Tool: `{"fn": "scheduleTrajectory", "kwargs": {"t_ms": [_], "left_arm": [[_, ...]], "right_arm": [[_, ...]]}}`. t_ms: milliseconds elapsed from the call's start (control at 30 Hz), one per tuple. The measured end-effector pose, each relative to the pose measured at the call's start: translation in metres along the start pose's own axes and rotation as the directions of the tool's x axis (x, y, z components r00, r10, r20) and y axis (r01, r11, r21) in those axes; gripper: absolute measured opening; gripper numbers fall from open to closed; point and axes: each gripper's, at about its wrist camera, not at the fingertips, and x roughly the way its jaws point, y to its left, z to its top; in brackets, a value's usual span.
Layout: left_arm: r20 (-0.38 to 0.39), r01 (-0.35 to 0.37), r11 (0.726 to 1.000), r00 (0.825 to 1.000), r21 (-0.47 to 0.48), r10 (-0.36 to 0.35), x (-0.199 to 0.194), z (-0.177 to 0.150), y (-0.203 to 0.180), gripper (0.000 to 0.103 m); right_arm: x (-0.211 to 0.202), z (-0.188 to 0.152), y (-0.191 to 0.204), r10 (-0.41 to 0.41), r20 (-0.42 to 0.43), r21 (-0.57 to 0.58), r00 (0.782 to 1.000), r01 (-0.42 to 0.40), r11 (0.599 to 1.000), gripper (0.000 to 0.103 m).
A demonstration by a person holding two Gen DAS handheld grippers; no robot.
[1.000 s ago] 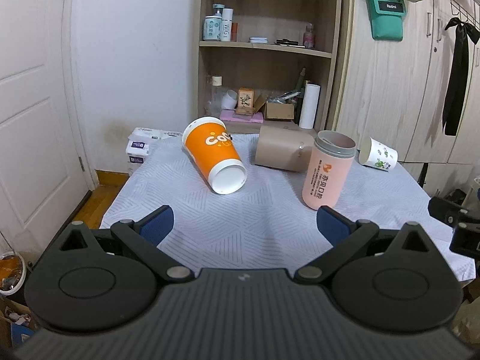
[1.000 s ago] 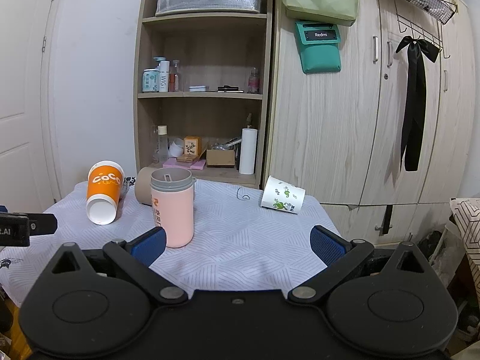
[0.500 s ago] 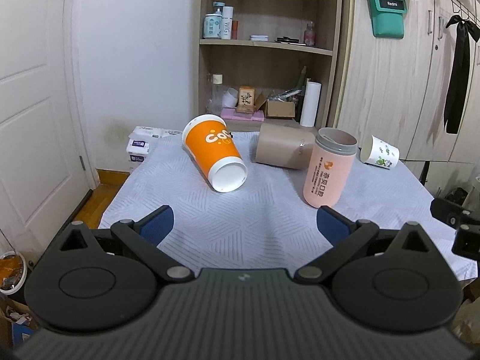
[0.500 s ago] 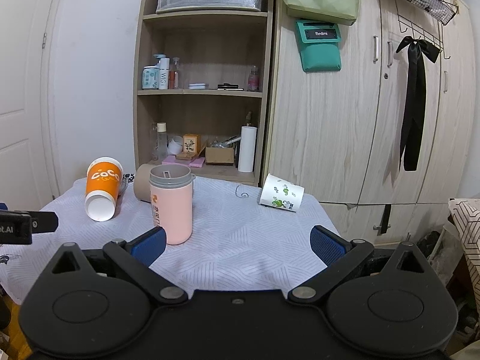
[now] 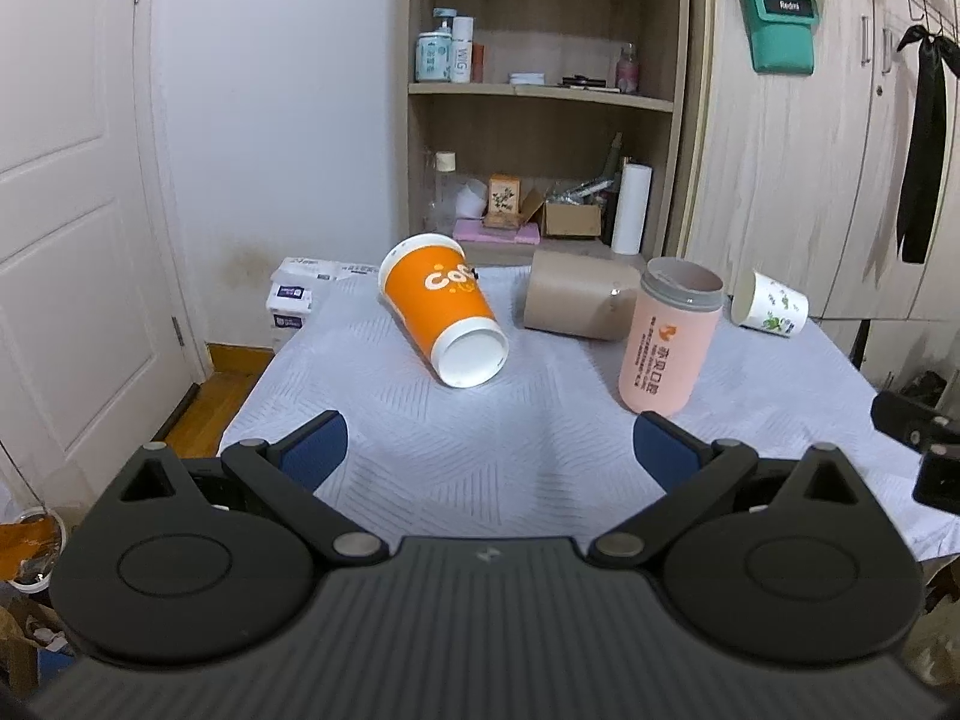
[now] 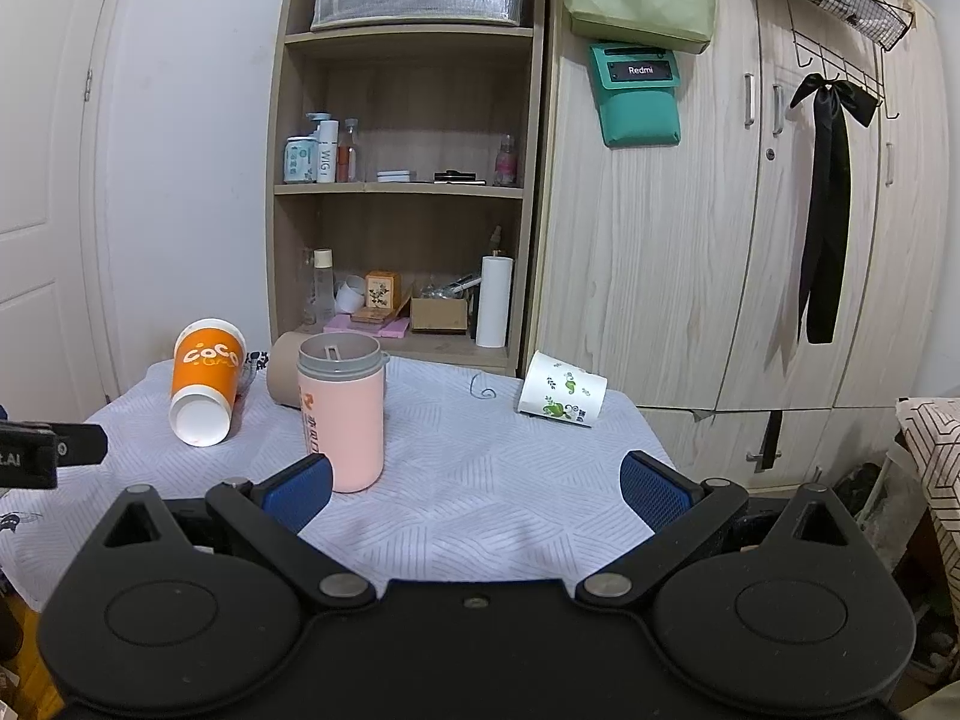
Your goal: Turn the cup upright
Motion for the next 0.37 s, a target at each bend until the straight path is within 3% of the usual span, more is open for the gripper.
{"fn": "scheduleTrajectory", "kwargs": {"t_ms": [367], "left_arm": [[0.021,-0.005,1.000,1.000,0.004,0.005,-0.0041,0.0010,-0.0007,0.103]], "right_arm": [[-0.0029,0.0009,-0.0019,-0.010,0.006,0.012,1.000,0.010,1.000,0.103]]}}
